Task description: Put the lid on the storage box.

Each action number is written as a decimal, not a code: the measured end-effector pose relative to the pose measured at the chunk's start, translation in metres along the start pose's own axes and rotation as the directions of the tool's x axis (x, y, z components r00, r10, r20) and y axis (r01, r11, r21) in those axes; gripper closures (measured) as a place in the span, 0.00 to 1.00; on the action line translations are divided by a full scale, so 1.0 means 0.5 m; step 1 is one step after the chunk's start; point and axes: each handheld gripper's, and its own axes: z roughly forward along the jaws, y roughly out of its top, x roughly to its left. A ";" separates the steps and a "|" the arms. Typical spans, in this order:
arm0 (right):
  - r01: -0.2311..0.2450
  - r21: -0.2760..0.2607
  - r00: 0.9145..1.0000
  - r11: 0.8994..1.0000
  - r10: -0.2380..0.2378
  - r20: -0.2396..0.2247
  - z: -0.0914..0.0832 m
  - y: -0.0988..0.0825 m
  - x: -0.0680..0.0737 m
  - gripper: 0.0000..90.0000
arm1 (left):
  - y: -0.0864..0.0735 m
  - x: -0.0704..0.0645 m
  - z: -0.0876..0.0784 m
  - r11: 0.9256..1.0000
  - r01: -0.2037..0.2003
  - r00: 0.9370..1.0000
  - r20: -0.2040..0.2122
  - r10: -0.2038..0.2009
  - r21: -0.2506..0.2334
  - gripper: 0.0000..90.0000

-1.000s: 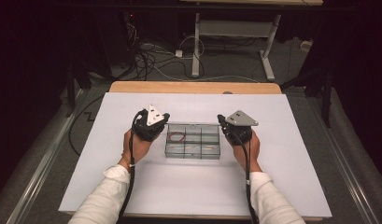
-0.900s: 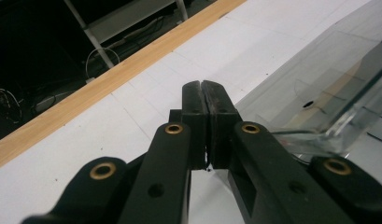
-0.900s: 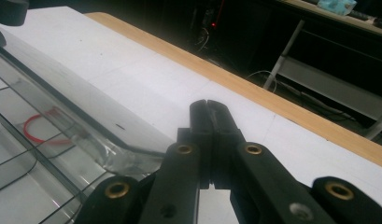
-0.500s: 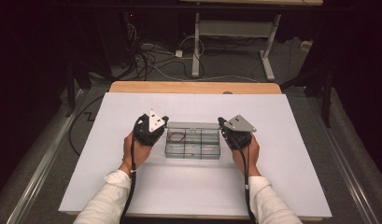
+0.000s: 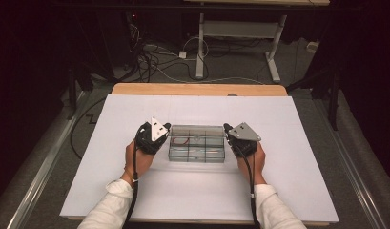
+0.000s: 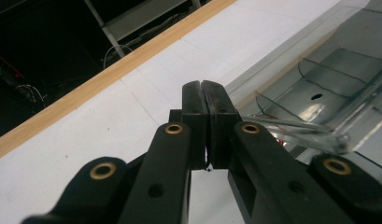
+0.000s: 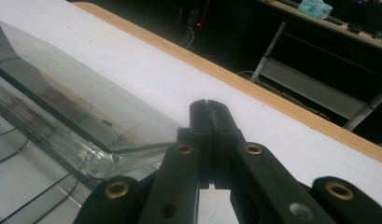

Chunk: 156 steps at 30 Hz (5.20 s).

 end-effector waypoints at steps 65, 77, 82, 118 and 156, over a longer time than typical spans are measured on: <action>-0.002 0.002 0.981 1.000 0.002 -0.192 -0.058 -0.030 0.021 0.75 | -0.050 -0.029 -0.038 0.997 -0.065 0.975 0.210 0.072 -0.042 0.59; -0.046 -0.012 0.982 0.999 0.043 -0.185 -0.056 -0.028 0.015 0.40 | -0.051 -0.026 -0.030 0.999 -0.034 0.974 0.223 0.037 -0.018 0.34; -0.076 -0.035 0.978 0.997 0.068 -0.196 -0.056 -0.026 0.014 0.27 | -0.052 -0.029 -0.029 0.999 -0.033 0.975 0.221 0.035 -0.013 0.22; 0.052 -0.079 0.972 0.995 -0.069 -0.225 -0.115 0.012 0.055 0.22 | -0.033 -0.058 -0.103 0.989 -0.129 0.955 0.257 0.145 -0.079 0.18; 0.069 -0.082 0.981 0.994 -0.083 -0.173 -0.219 -0.034 0.010 0.21 | -0.115 -0.038 -0.192 0.984 -0.143 0.961 0.221 0.164 -0.110 0.17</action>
